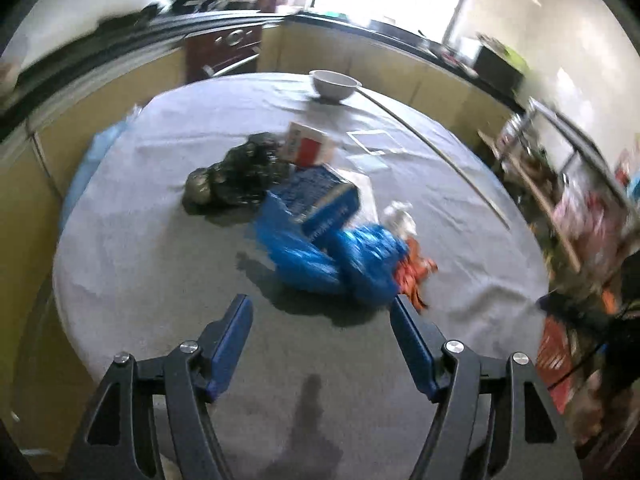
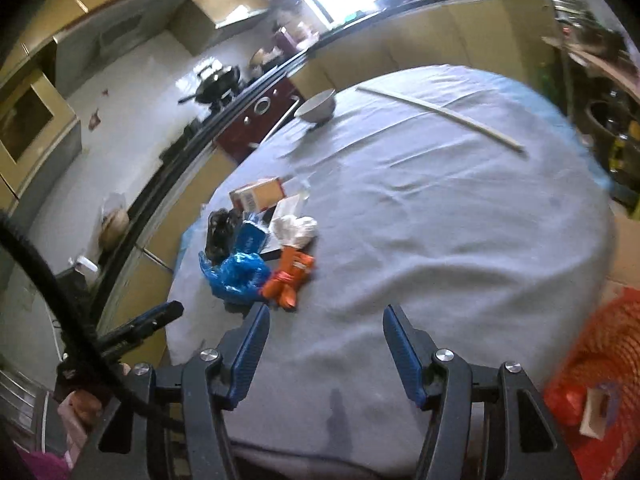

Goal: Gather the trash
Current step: 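Move both tools back over the table toward the remaining bags, then grasp the orange bag with the right tool while the left tool grasps the blue plastic bag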

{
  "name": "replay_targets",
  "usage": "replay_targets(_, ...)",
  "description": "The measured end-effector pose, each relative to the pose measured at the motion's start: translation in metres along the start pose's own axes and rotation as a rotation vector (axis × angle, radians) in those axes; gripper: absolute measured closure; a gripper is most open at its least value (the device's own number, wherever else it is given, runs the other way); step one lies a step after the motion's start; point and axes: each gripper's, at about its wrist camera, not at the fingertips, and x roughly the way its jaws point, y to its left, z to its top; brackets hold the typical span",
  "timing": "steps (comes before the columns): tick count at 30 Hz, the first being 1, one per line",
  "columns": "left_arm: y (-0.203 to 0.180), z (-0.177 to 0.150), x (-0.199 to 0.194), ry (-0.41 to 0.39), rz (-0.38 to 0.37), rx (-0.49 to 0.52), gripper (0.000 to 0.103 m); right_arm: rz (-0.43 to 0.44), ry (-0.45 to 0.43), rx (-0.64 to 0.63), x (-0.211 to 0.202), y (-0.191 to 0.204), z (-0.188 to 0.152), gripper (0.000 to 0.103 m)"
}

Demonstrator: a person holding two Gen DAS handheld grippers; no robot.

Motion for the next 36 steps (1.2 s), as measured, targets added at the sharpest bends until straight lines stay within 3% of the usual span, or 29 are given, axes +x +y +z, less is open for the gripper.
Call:
replay_targets(7,0.012,0.023,0.015,-0.001,-0.043,-0.094,0.031,-0.011,0.084,0.024,0.074,0.019,0.029,0.040)
replay_targets(12,0.029,0.019,0.008,-0.017,0.000,-0.087,0.031,-0.034,0.187,0.061,0.129,0.023,0.037,0.042)
replay_targets(15,0.038,0.017,0.004,-0.033,0.025,-0.081,0.031,-0.031,0.237,0.096,0.152,0.024,0.035,0.049)
replay_targets(18,0.037,0.019,0.002,-0.039,0.017,-0.064,0.031,-0.054,0.216,0.059,0.160,0.033,0.036,0.061)
replay_targets(24,0.011,0.032,0.014,-0.014,-0.042,-0.008,0.031,-0.101,0.166,0.011,0.141,0.030,0.031,0.068)
replay_targets(29,-0.023,0.041,0.045,0.040,-0.046,0.039,0.031,-0.124,0.109,0.033,0.101,0.008,0.027,0.068)
replay_targets(33,-0.042,0.039,0.072,0.074,-0.005,0.074,0.031,-0.113,0.068,0.059,0.072,-0.005,0.021,0.068)
replay_targets(35,-0.043,0.035,0.085,0.093,-0.005,0.073,0.041,-0.106,0.054,0.063,0.062,-0.009,0.017,0.068)
replay_targets(36,-0.043,0.033,0.091,0.111,0.004,0.075,0.056,-0.104,0.049,0.061,0.062,-0.007,0.015,0.068)
